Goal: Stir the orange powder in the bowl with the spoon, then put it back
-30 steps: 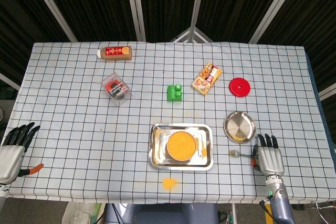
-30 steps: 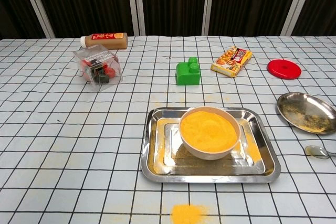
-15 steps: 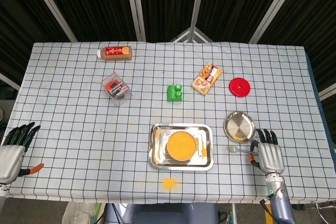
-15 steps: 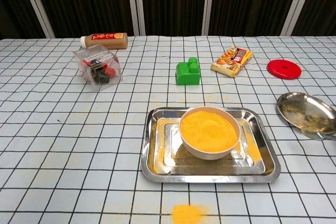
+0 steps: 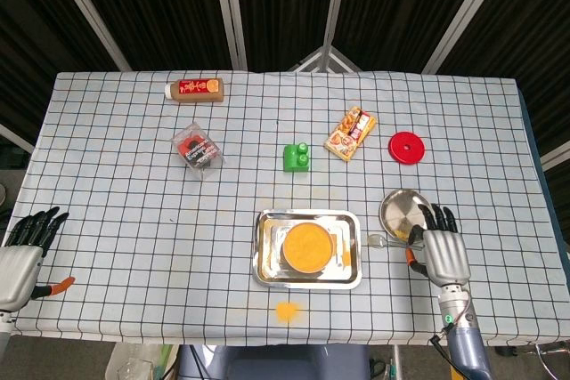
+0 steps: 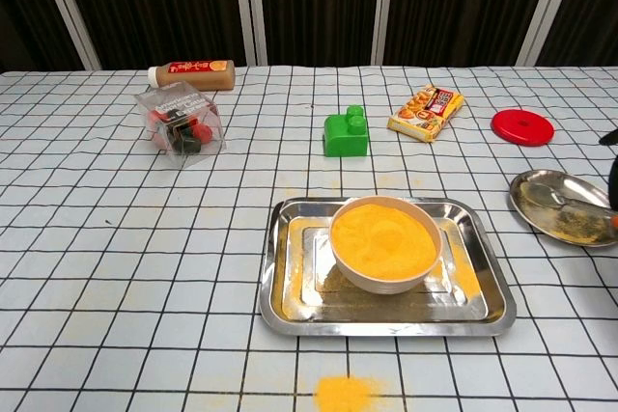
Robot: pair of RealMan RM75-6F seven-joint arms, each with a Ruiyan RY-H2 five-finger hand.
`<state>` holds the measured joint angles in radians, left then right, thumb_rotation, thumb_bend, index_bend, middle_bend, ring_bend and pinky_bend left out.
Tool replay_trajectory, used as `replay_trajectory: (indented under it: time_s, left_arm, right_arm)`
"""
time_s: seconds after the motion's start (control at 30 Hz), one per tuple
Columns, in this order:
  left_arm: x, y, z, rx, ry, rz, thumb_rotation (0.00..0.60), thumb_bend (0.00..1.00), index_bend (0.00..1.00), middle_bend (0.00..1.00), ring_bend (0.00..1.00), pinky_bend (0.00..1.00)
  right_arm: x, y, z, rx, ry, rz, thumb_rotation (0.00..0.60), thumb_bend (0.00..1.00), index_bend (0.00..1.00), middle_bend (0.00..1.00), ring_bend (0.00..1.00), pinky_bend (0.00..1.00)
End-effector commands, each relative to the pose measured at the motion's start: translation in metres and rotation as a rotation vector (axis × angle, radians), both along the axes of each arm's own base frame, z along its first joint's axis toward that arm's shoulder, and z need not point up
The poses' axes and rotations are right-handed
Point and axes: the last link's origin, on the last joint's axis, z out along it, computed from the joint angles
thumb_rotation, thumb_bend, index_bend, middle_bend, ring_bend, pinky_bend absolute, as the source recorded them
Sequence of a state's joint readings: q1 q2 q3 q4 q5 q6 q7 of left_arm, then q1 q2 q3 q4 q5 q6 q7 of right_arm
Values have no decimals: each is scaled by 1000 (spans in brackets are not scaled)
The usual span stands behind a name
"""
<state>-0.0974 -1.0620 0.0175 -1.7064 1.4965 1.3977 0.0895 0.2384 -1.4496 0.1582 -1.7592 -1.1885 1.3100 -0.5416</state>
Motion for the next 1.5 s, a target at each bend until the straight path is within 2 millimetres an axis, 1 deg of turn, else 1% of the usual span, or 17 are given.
replay_trajectory:
  time_s: [0.03,0.27,0.43,0.63,1.17,1.5]
  left_arm:
    - [0,1,0,1,-5,7,600,0,0,0,0,0]
    - [0,4,3,9,-18,6,600,0,0,0,0,0]
    - [1,9,6,34,-28,-4,600,0,0,0,0,0]
    - [2,12,9,50,-38,-11,600,0,0,0,0,0]
    - [2,11,8,44,-41,-8,600,0,0,0,0,0]
    - [2,11,7,38,-44,-3,600,0,0,0,0,0]
  right_arm:
    - [29,-6,-12,19,-5,27,600,492,645,137,0,0]
    - [67,-12,-37,49,37,68,600,493,645,137,0,0]
    - [81,-12,-54,72,76,69,600,493,644,137,0,0]
    - [86,-10,-65,80,104,69,600,493,644,137,0,0]
    - [103,-10,-76,74,131,87,600,493,644,137,0,0]
    - [105,-10,-82,76,145,80,600,493,644,137,0,0]
